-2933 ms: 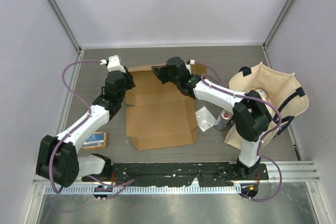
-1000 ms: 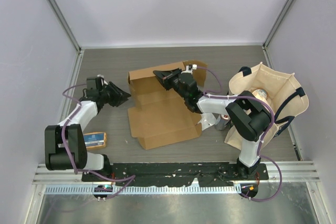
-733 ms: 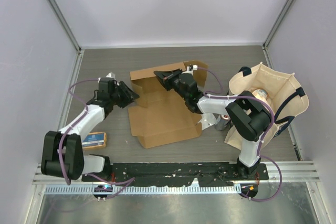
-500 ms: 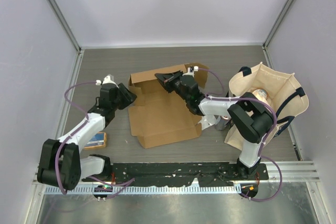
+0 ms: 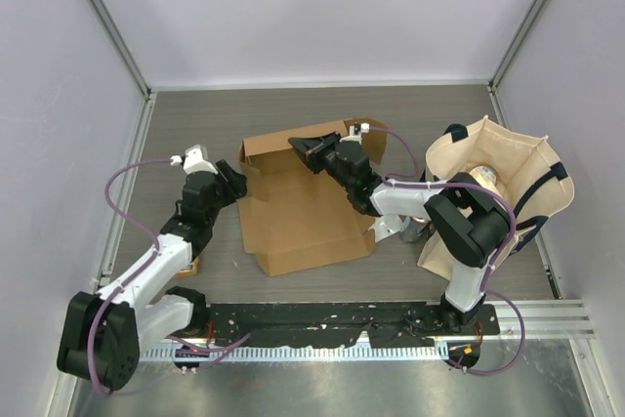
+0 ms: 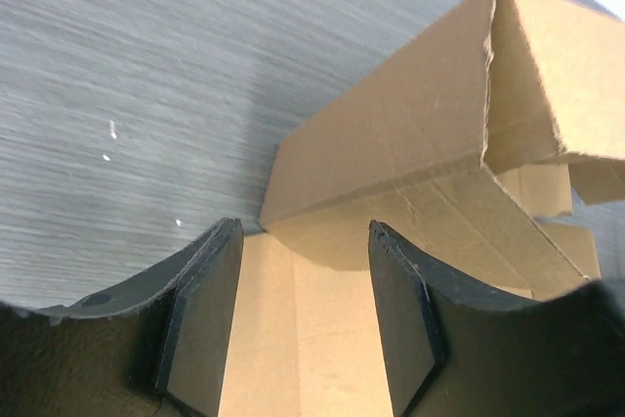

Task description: Fold the paper box

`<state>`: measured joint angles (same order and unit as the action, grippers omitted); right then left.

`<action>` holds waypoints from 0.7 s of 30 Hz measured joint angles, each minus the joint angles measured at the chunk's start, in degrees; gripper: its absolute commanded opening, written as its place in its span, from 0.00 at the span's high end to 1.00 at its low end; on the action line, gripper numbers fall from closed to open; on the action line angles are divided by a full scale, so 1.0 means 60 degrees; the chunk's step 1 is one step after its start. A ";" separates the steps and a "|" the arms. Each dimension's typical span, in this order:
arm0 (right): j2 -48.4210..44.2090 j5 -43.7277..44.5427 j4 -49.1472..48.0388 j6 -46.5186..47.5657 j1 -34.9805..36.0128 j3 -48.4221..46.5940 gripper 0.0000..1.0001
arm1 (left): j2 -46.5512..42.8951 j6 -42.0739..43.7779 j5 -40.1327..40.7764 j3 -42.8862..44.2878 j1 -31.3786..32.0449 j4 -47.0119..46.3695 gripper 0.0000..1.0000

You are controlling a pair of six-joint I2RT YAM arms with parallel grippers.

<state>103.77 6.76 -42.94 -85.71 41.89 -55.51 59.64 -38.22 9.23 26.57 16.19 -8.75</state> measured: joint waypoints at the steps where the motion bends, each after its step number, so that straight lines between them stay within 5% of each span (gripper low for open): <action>1: 0.0000 -0.0004 0.0000 0.0004 0.0000 -0.0004 0.98 | -0.0164 0.0219 0.0178 -0.0066 0.0007 -0.0073 0.42; 11: 0.0040 -0.0044 0.0211 -0.0022 0.0007 -0.0259 0.98 | 0.1614 0.1468 0.0499 0.0091 0.0288 -0.1515 0.43; 18: 0.0233 0.0029 0.0284 -0.0211 -0.0004 -0.0517 0.98 | 0.2095 0.2000 0.1337 0.0324 0.0882 -0.2193 0.59; 21: 0.0251 0.0040 0.0302 -0.0284 -0.0004 -0.0521 0.98 | 0.2131 0.2157 0.1920 0.0419 0.1126 -0.2463 0.55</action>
<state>105.27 7.01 -41.12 -87.42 41.87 -58.63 72.42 -25.28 20.75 29.08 22.94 -23.53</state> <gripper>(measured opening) 0.050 0.410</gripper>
